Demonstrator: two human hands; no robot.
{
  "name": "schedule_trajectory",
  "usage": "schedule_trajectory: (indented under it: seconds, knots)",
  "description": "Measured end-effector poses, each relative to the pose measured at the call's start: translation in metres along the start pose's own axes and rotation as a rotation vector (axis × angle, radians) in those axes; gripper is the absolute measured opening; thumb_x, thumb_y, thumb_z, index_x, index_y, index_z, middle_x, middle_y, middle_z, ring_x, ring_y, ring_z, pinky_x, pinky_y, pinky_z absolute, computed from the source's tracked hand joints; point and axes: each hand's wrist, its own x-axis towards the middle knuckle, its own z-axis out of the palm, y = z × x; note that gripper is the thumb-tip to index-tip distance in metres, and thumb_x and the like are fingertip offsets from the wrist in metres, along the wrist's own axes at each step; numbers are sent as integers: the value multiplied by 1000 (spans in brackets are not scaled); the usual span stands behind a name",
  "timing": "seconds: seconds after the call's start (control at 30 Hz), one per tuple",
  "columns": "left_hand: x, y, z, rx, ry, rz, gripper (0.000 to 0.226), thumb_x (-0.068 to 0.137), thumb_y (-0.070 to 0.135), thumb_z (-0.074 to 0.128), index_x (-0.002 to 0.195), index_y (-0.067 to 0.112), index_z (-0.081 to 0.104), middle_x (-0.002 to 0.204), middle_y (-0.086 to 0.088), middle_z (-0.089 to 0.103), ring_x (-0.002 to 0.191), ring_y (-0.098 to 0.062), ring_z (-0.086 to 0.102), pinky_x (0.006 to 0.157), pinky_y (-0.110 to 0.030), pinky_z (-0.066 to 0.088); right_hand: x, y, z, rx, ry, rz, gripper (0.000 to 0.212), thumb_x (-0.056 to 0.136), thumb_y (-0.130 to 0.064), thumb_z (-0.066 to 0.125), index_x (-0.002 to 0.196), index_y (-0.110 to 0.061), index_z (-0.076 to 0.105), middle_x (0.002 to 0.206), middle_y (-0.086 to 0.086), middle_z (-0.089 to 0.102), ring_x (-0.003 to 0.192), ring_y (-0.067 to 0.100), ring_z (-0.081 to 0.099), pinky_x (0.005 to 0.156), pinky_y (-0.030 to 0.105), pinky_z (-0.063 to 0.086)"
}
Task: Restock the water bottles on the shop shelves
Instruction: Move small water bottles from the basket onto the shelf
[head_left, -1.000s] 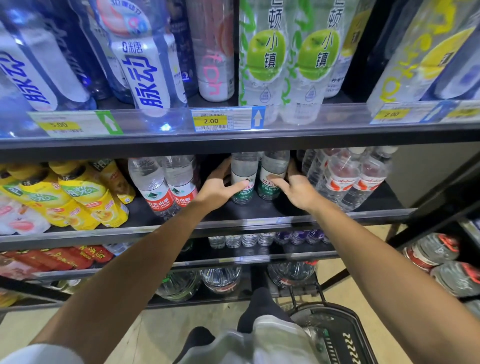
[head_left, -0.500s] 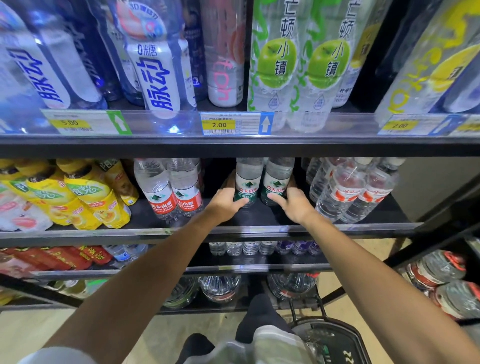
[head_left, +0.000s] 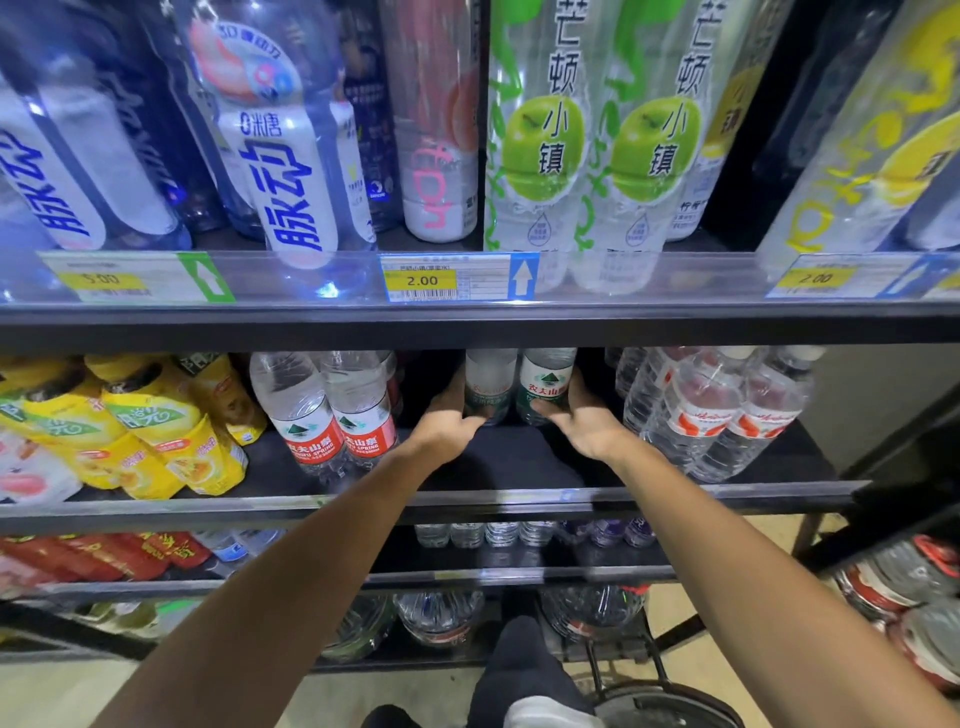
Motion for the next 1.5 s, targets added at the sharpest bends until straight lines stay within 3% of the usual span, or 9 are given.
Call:
schedule_trajectory:
  seconds: [0.13, 0.43, 0.57, 0.8, 0.93, 1.17, 1.27, 1.4, 1.5]
  knots:
    - [5, 4, 5, -57, 46, 36, 70, 93, 15, 69, 154, 19, 35, 143, -10, 59, 127, -28, 59, 92, -17, 38, 4, -5, 2, 57, 25, -35, 82, 101, -29, 63, 161, -15, 10, 156, 10, 44, 140, 28, 45, 104, 23, 31]
    - [22, 10, 8, -38, 25, 1, 68, 100, 22, 62, 157, 14, 26, 145, -11, 56, 127, -30, 57, 89, -23, 36, 20, -7, -2, 43, 9, -67, 83, 103, -28, 60, 161, -11, 3, 160, 9, 38, 143, 24, 40, 90, 8, 23]
    - [29, 12, 5, -28, 24, 9, 67, 101, 22, 60, 157, 10, 24, 148, -12, 54, 134, -32, 53, 95, -22, 35, 31, -8, -2, 39, -20, -87, 85, 105, -27, 56, 161, -9, -5, 166, 7, 25, 150, 22, 30, 94, 4, 17]
    - [42, 22, -3, 64, -20, 5, 71, 103, 23, 56, 157, 3, 15, 155, -19, 44, 139, -36, 47, 110, -36, 38, 46, -14, -3, 81, -78, -29, 86, 106, -38, 50, 160, -15, -14, 167, 2, 25, 152, 20, 26, 105, 16, 19]
    - [31, 24, -6, 80, -18, -8, 74, 101, 25, 59, 157, 1, 18, 162, -20, 29, 150, -33, 29, 121, -41, 26, 28, -19, 9, 210, 3, -15, 86, 103, -26, 59, 161, -12, -2, 164, 6, 30, 150, 21, 30, 100, 8, 22]
    - [-26, 20, -26, 397, -205, 20, 83, 101, 46, 54, 162, 14, 7, 167, -15, 18, 152, -32, 23, 122, -40, 26, -33, -29, 1, -75, -88, 178, 83, 99, -53, 59, 161, -11, 24, 161, 14, 38, 146, 31, 40, 113, 29, 33]
    - [-55, 26, -39, 533, -236, 118, 73, 101, 49, 51, 158, 12, 25, 153, -16, 44, 139, -34, 41, 115, -42, 36, -69, -42, -5, -181, -98, 108, 76, 101, -48, 58, 159, -9, 29, 163, 15, 33, 150, 29, 33, 119, 33, 28]
    - [-97, 29, -46, 593, -268, 286, 75, 103, 48, 47, 162, 17, 13, 169, -4, 15, 155, -26, 12, 127, -41, 12, -126, -48, -3, -300, -47, -41, 70, 104, -40, 56, 161, -13, 26, 169, 7, 23, 156, 22, 20, 124, 33, 17]
    - [-133, 23, -39, 689, -219, 412, 75, 102, 52, 45, 162, 17, 17, 170, -2, 14, 157, -25, 10, 127, -42, 7, -179, -39, 2, -320, -4, -75, 68, 103, -41, 56, 160, -14, 30, 168, 5, 24, 156, 22, 17, 127, 36, 15]
